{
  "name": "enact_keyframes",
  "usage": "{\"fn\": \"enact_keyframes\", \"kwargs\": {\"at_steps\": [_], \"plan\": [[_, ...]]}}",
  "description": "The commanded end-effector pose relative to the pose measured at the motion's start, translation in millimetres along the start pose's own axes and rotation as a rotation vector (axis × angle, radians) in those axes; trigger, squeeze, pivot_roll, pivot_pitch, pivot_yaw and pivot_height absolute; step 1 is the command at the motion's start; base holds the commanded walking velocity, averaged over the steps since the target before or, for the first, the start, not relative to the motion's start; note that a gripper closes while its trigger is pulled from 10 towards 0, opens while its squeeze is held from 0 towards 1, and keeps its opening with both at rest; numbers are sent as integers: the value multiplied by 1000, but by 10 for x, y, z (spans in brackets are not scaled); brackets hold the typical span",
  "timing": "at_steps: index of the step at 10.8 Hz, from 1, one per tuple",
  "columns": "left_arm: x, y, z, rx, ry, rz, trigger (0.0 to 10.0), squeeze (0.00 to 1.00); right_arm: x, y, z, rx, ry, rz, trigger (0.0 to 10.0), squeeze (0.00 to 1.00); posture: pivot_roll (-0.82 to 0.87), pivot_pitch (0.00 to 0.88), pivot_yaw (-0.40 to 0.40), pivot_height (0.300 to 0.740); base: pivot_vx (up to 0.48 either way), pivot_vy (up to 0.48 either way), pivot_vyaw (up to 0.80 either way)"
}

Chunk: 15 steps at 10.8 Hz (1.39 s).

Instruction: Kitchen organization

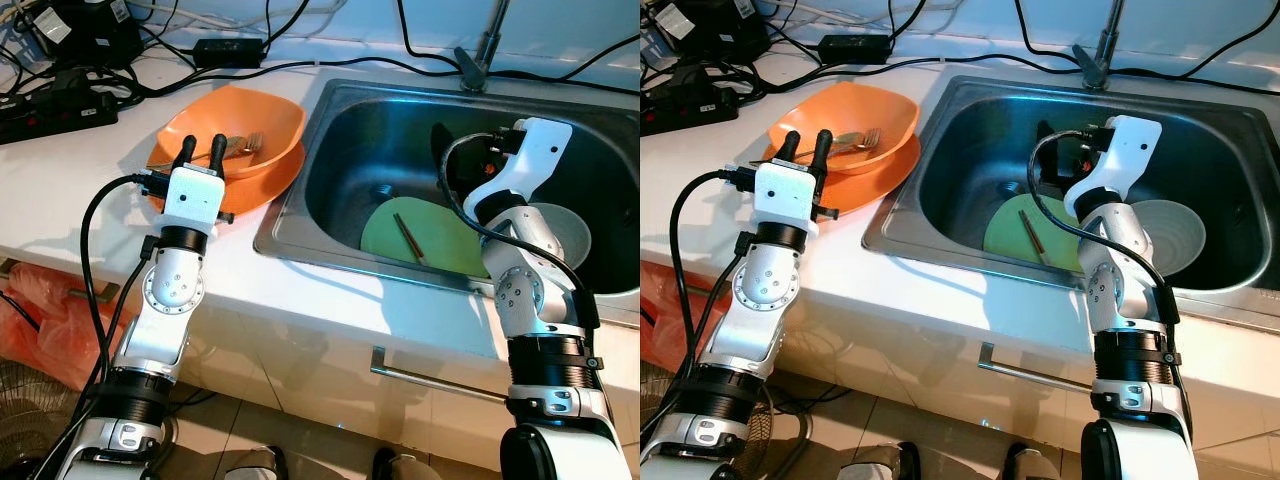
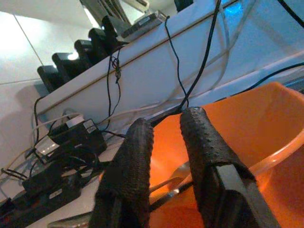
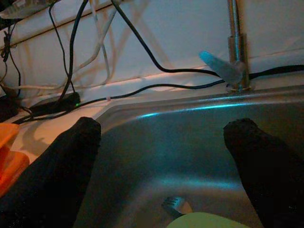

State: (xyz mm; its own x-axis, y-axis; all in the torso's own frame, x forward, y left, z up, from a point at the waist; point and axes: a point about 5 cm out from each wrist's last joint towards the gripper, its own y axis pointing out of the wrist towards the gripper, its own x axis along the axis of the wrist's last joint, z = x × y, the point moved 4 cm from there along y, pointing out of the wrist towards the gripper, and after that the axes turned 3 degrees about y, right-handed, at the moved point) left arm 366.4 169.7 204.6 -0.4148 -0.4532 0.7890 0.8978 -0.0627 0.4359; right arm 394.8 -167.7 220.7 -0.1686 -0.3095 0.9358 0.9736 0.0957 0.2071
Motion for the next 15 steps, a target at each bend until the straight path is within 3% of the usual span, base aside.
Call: {"fn": "enact_keyframes", "kwargs": {"at_steps": [1, 7, 9, 12, 14, 15], "plan": [[-29, 13, 49, 19, 5, 8, 0, 0, 91, 22, 30, 7, -2, -23, 10000, 0, 53, 130, 55, 740, 0, 0, 0], [7, 42, 72, 27, 4, -11, 0, 0, 89, 30, 35, 6, 4, -21, 10000, 0, 52, 130, 52, 740, 0, 0, 0], [269, 190, 152, 46, -25, -98, 0, 0, 80, 30, 35, 8, 4, -17, 10000, 0, 56, 129, 50, 740, 0, 0, 0], [442, 257, 100, 8, -51, -155, 0, 0, 64, 19, 29, 1, 14, -14, 10000, 0, 52, 127, 58, 740, 0, 0, 0], [745, 449, 56, -55, -295, -182, 0, 0, 21, 16, 49, 15, 55, 9, 10000, 0, 54, 126, 52, 740, 0, 0, 0], [904, 570, -19, -145, -525, -171, 0, 0, -12, 29, 93, 37, 100, 27, 10000, 0, 57, 124, 49, 740, 0, 0, 0]]}}
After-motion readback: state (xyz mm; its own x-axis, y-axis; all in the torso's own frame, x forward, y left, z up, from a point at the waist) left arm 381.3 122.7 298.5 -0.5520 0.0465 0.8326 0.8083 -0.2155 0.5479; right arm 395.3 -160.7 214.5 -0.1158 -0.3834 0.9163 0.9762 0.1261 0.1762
